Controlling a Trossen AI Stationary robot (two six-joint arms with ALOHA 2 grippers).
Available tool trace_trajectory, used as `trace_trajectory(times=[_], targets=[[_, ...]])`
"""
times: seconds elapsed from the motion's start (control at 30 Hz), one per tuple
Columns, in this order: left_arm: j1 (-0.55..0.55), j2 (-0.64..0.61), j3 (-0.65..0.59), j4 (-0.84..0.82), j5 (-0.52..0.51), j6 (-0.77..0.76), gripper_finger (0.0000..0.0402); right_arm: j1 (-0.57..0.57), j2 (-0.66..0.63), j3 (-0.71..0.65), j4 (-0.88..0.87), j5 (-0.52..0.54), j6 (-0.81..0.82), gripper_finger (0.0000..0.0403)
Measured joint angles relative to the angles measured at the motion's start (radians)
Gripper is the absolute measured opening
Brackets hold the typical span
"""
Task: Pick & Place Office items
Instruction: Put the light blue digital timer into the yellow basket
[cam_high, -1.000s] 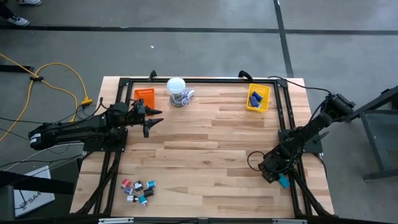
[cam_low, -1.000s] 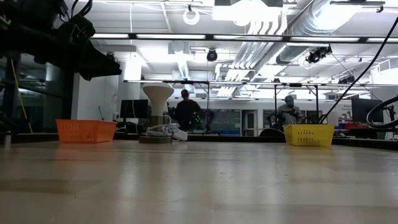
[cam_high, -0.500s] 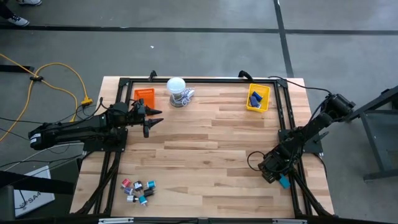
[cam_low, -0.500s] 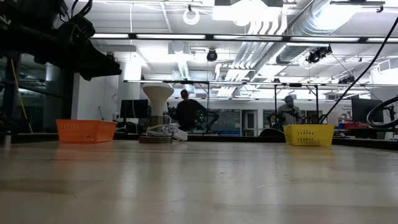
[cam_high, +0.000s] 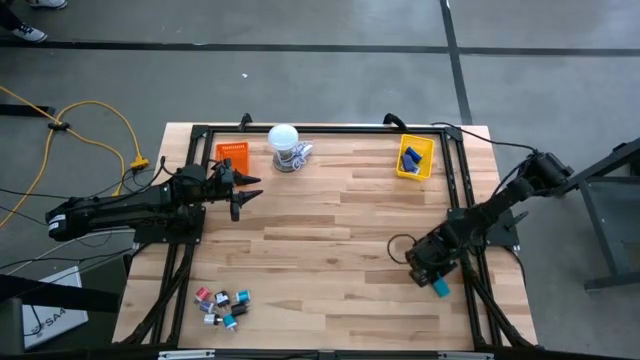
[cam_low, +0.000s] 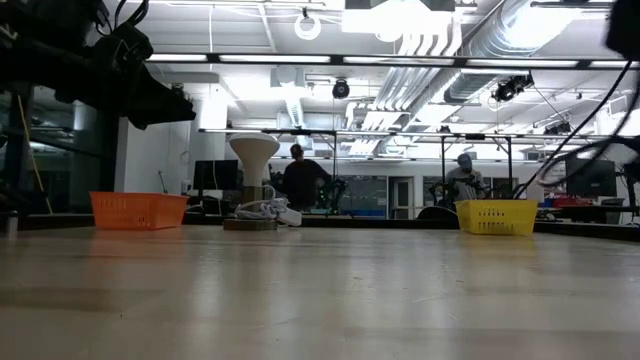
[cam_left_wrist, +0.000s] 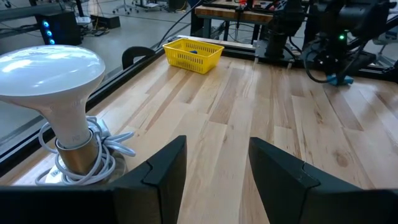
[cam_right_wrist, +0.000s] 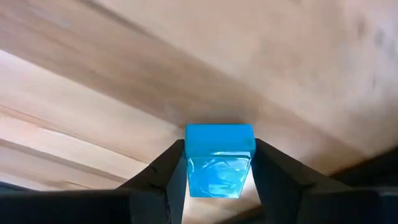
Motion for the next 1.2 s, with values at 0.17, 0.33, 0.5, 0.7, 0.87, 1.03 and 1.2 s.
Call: trace_trajectory(times=[0.17,0.33,0.5,0.7,0.87,1.03,1.2], targets=[[0.0,0.0,0.0,0.0,0.0,0.0,0.0167,-0.132,-0.03,0.041,-0.09,0.087,-0.191,0.0145],[0.0,0.0,0.0,0.0,0.0,0.0,0.0167,-0.292,-0.071,0.127,-0.244,0.191,-0.408,0.0145],[0.0,0.0,0.0,0.0,0.0,0.0,0.0167,-0.457,-0.118,0.24,-0.365,0.338,-0.613,0.0145],[0.0,0.0,0.0,0.0,0.0,0.0,0.0167,-0.624,-0.143,0.324,-0.37,0.515,-0.812,0.0145],[0.0,0.0,0.0,0.0,0.0,0.0,0.0167,-0.74,-0.144,0.344,-0.333,0.615,-0.907,0.0145],[0.0,0.0,0.0,0.0,0.0,0.0,0.0167,-0.854,-0.144,0.346,-0.251,0.686,-0.958,0.0145],[0.0,0.0,0.0,0.0,0.0,0.0,0.0167,-0.971,-0.144,0.346,-0.159,0.7,-0.993,0.0145]])
